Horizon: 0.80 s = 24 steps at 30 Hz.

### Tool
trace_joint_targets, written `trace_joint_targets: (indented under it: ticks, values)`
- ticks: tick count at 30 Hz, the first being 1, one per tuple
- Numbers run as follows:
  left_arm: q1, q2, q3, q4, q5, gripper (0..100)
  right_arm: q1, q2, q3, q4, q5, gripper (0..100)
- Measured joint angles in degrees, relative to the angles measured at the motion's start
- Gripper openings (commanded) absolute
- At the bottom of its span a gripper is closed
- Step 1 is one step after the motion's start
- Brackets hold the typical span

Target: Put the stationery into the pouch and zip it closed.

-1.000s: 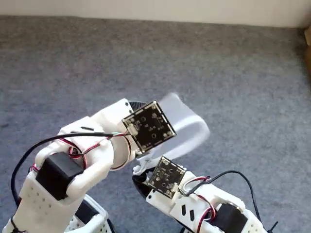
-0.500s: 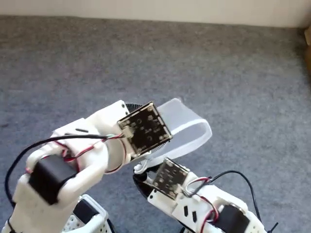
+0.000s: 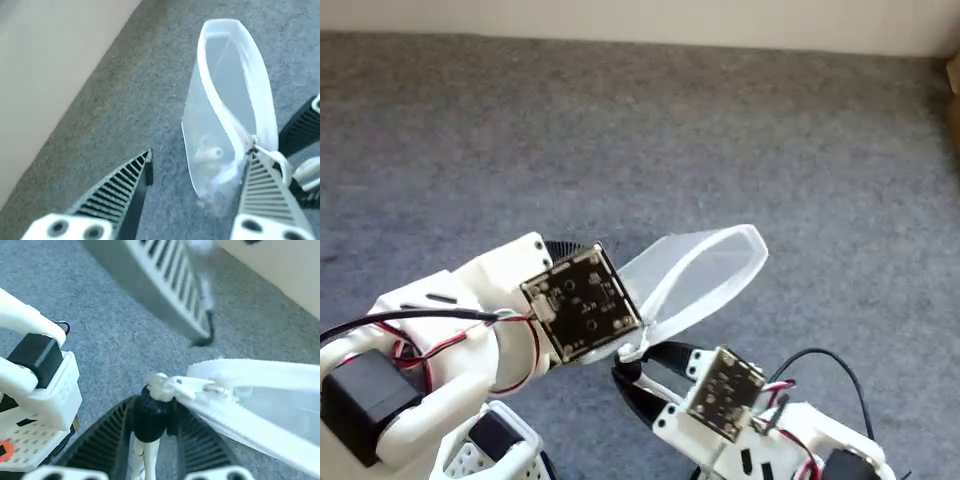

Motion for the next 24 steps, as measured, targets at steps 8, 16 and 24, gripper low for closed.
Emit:
trace_joint_targets:
  ticks: [8,16,24]
  values:
    - [-3.52,-0.62,3.69,2.99,-6.07,28,0.00,-0.44,-2.20,1.76,-0.26,0.5]
    - [-3.96,-14.33,15.56,2.99,-7.65,28,4.48,-0.44,-2.29,-0.79,-4.66,0.5]
    - [-4.31,-22.68,29.45,-4.22,-3.52,28,4.84,-0.44,-2.29,-2.73,-8.09,0.5]
